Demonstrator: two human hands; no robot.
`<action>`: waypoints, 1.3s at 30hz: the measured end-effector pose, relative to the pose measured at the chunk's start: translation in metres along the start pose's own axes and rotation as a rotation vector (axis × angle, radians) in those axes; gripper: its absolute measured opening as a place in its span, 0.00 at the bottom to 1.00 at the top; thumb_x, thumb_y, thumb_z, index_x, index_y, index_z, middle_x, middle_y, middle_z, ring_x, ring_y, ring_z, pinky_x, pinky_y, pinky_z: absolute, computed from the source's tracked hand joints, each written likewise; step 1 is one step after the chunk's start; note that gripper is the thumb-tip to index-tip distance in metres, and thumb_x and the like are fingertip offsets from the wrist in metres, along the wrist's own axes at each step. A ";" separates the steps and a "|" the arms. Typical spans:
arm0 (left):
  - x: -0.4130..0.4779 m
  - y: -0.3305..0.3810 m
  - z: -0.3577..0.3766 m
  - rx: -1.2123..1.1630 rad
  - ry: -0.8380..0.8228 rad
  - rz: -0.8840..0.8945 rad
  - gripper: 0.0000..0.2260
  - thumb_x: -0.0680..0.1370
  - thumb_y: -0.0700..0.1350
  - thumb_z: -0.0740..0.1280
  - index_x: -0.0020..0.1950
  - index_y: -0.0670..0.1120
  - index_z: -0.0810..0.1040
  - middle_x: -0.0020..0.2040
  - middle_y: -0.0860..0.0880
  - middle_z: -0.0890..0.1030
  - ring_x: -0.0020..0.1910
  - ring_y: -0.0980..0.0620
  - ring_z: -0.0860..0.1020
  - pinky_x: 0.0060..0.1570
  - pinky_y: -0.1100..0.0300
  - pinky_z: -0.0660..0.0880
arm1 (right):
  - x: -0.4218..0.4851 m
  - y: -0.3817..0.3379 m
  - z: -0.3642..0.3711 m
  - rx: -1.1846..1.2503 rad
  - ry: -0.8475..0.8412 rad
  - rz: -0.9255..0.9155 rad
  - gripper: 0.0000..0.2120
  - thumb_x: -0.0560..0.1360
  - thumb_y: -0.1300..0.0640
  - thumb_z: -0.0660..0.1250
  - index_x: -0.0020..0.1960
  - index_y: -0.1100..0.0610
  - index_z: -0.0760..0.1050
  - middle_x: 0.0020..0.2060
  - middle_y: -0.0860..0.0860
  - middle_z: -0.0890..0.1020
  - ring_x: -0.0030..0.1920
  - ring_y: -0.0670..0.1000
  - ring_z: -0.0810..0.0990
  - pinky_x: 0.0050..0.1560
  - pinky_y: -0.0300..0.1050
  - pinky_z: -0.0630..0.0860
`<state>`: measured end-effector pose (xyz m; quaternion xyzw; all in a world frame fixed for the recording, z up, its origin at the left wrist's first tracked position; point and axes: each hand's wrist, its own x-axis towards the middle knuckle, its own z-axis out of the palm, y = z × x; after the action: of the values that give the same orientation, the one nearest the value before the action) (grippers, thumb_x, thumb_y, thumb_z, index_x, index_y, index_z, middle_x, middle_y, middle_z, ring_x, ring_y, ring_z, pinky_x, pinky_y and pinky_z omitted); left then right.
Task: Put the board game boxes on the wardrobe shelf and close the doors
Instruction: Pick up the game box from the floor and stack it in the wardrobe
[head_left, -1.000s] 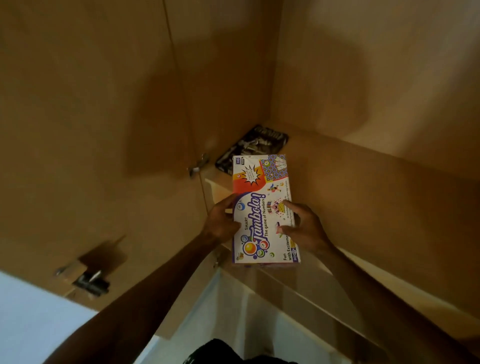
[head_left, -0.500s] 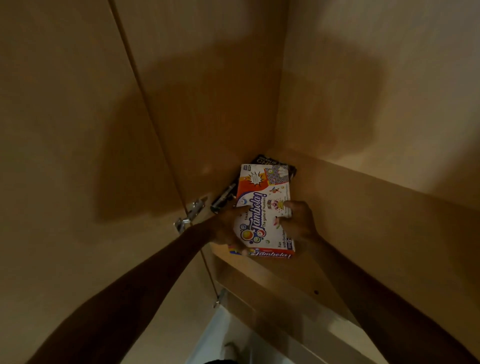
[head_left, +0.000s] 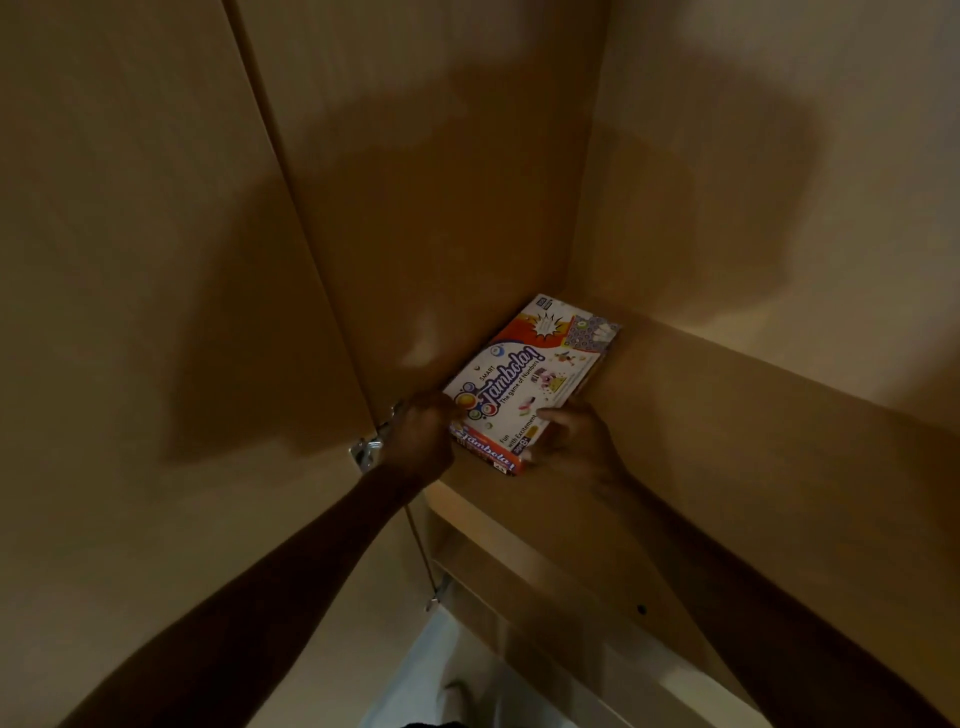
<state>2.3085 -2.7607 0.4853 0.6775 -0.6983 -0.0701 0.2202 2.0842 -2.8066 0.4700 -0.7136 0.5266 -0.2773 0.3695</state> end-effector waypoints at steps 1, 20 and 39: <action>0.000 0.000 0.001 0.000 -0.009 -0.002 0.19 0.73 0.33 0.68 0.62 0.47 0.79 0.63 0.47 0.79 0.64 0.46 0.76 0.65 0.50 0.73 | 0.003 -0.002 0.000 0.002 -0.009 -0.004 0.31 0.63 0.60 0.80 0.64 0.62 0.75 0.70 0.55 0.68 0.71 0.54 0.67 0.69 0.52 0.71; -0.100 0.001 0.005 -0.380 -0.051 -0.286 0.24 0.76 0.42 0.69 0.72 0.48 0.70 0.69 0.48 0.74 0.67 0.50 0.73 0.66 0.54 0.71 | -0.064 -0.014 0.024 0.102 0.016 -0.125 0.20 0.73 0.61 0.71 0.64 0.56 0.75 0.62 0.51 0.75 0.63 0.47 0.73 0.58 0.38 0.74; -0.602 0.068 0.018 -0.562 0.506 -1.403 0.17 0.75 0.41 0.69 0.63 0.50 0.78 0.59 0.55 0.80 0.53 0.57 0.79 0.52 0.61 0.74 | -0.359 -0.060 0.232 -0.058 -1.126 -0.282 0.19 0.72 0.55 0.71 0.63 0.54 0.77 0.51 0.47 0.82 0.49 0.46 0.81 0.54 0.42 0.77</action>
<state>2.2302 -2.1717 0.3681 0.8735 0.0062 -0.2098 0.4393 2.1942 -2.3985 0.3837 -0.8241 0.1562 0.1129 0.5326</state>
